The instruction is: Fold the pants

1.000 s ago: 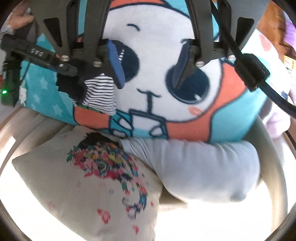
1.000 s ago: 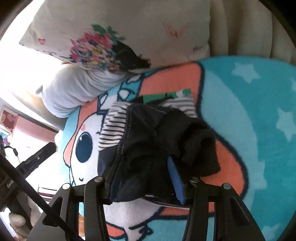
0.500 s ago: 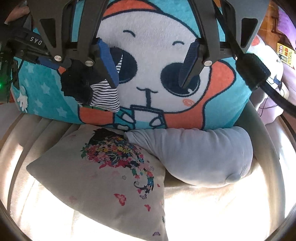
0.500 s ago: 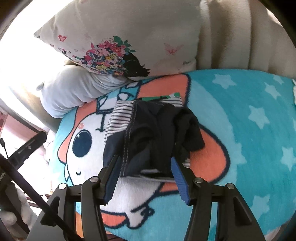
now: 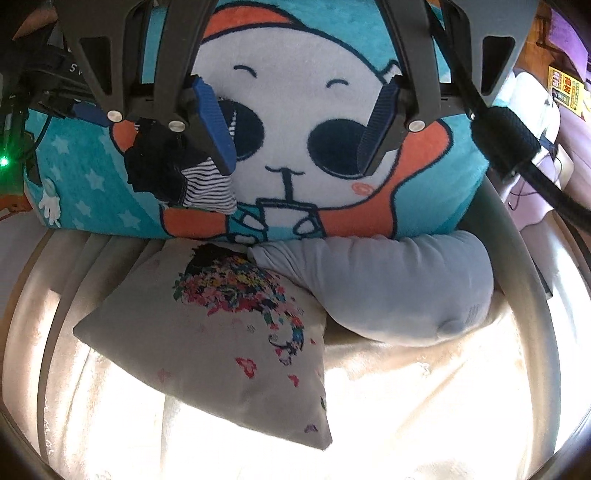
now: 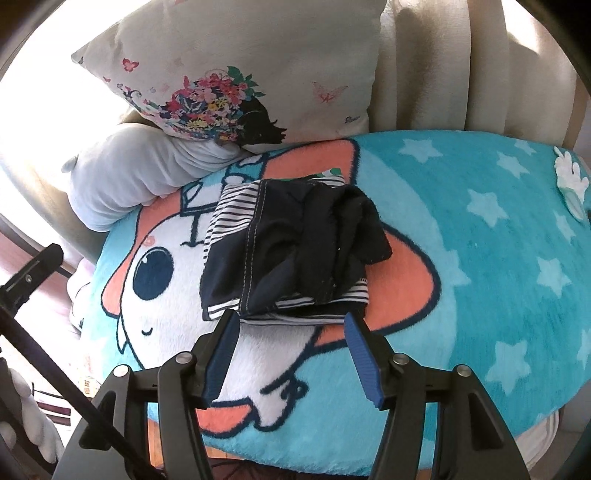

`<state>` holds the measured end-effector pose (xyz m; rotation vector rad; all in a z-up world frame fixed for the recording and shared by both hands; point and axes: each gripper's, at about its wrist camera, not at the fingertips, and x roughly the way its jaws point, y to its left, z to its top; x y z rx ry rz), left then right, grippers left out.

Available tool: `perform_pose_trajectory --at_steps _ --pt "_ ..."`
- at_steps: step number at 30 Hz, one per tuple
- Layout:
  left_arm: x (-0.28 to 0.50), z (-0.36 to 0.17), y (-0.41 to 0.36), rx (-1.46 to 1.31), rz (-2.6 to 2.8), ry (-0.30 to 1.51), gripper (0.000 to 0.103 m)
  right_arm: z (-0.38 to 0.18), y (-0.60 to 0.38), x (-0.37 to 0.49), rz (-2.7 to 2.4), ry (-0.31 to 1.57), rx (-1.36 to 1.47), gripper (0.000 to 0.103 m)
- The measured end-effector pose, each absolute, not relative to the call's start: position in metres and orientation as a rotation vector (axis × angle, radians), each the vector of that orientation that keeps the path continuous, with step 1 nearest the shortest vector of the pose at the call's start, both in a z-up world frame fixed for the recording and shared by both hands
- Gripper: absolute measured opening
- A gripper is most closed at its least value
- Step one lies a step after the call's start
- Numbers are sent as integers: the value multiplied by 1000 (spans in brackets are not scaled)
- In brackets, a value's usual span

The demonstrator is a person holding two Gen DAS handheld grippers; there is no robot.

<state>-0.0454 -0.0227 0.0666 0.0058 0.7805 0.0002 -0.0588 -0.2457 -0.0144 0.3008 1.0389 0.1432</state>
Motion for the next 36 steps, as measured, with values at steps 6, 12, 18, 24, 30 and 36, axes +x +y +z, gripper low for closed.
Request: perform_pose_trajectory --at_steps 6,12,18,24,30,36 --pt "-51 77 -14 6 22 706 76 -13 -236 -62 125 1039 286 63" --pt "-62 95 -6 -69 -24 606 91 -13 -231 -64 104 1040 277 63" --pt "-61 90 -22 -21 -132 630 98 -15 -229 -66 82 1043 275 63" --pt "-54 69 -42 -2 -218 762 98 -20 -234 -66 51 1053 278 63" --pt "-48 51 -54 20 -221 833 98 -25 -240 -65 23 1064 270 63" --pt "-42 42 -60 16 -204 869 98 -30 -249 -61 24 1076 270 63"
